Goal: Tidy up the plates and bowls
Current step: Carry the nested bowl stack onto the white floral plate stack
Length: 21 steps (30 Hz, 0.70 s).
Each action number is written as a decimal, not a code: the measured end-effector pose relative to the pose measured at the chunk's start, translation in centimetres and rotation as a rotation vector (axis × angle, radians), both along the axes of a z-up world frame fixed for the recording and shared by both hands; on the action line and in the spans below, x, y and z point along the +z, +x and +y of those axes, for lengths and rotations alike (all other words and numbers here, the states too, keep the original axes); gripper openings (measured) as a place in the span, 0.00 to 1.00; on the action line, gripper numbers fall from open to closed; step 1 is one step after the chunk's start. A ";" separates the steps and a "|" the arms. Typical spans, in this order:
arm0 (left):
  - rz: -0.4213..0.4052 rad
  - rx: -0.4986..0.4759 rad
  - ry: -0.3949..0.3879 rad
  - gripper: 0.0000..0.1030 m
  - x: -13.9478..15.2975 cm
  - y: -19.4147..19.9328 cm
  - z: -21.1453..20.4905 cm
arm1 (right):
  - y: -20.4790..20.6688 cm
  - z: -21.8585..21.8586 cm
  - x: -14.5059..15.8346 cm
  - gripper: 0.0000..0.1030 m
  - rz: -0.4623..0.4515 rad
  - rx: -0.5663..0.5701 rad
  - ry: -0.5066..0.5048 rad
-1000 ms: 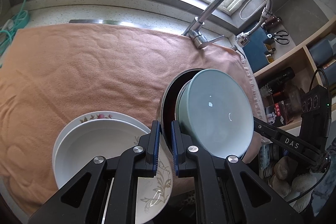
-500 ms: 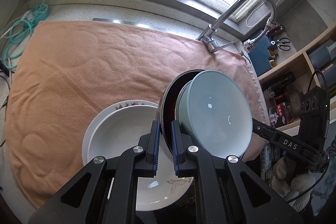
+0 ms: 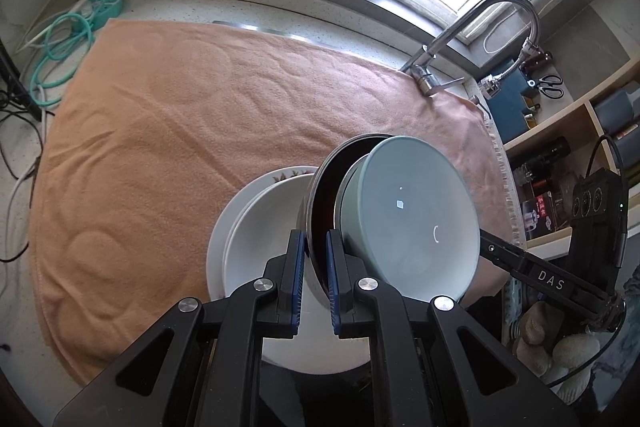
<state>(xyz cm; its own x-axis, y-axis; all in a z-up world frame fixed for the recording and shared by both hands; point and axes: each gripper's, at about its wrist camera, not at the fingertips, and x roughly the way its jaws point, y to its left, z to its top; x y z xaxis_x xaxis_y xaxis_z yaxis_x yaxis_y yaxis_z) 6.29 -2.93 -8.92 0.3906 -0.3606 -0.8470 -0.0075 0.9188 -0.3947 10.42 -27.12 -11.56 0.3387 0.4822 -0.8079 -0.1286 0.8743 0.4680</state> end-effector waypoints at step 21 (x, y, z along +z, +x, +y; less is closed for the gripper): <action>0.027 -0.010 0.003 0.09 -1.3 -0.8 1.1 | -1.3 1.6 -1.6 0.11 0.034 0.003 -0.021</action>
<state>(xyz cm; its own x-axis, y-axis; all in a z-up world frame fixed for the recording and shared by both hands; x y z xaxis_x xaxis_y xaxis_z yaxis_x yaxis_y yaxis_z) 5.49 -1.80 -10.18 0.3641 -0.3615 -0.8583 -0.0092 0.9201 -0.3915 9.13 -25.52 -13.16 0.3095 0.4660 -0.8289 -0.1155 0.8837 0.4537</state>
